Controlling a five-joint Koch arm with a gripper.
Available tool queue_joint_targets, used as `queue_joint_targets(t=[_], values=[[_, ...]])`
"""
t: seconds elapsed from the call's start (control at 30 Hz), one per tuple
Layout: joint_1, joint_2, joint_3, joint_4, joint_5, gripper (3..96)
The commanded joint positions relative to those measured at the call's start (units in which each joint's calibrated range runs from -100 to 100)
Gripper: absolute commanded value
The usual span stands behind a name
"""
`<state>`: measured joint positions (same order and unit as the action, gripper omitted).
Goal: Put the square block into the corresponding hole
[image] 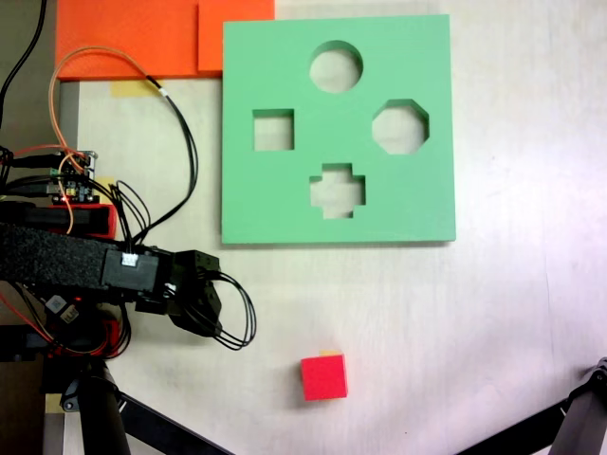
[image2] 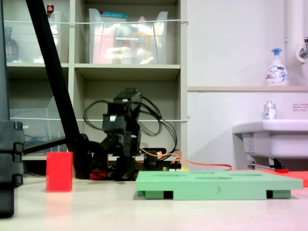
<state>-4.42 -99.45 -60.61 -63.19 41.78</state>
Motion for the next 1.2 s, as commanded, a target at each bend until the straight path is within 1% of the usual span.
queue_joint_targets(t=[0.03, 0.1, 0.17, 0.3, 0.53, 0.57, 0.6, 0.67, 0.77, 0.97, 1.2], values=[[0.0, -0.5, 19.2, -21.3, 0.2, 46.6], [0.0, -0.5, 28.3, -27.2, 0.2, 46.6], [-0.5, 3.8, 37.8, -31.9, 0.2, 46.6], [-4.0, 26.4, 56.3, -36.8, -0.6, 45.8], [-5.5, 39.5, 60.2, -36.8, -2.1, 46.1], [-5.9, 43.0, 62.2, -36.8, -3.2, 48.3], [-6.2, 46.5, 64.1, -36.8, -4.0, 53.2], [-6.5, 54.5, 68.5, -36.8, -4.6, 67.8], [-6.8, 62.3, 70.4, -36.8, -4.7, 95.5], [-8.4, 77.7, 79.6, -36.8, -6.3, 95.9], [-7.8, 93.0, 86.1, -36.8, -6.3, 95.8]])
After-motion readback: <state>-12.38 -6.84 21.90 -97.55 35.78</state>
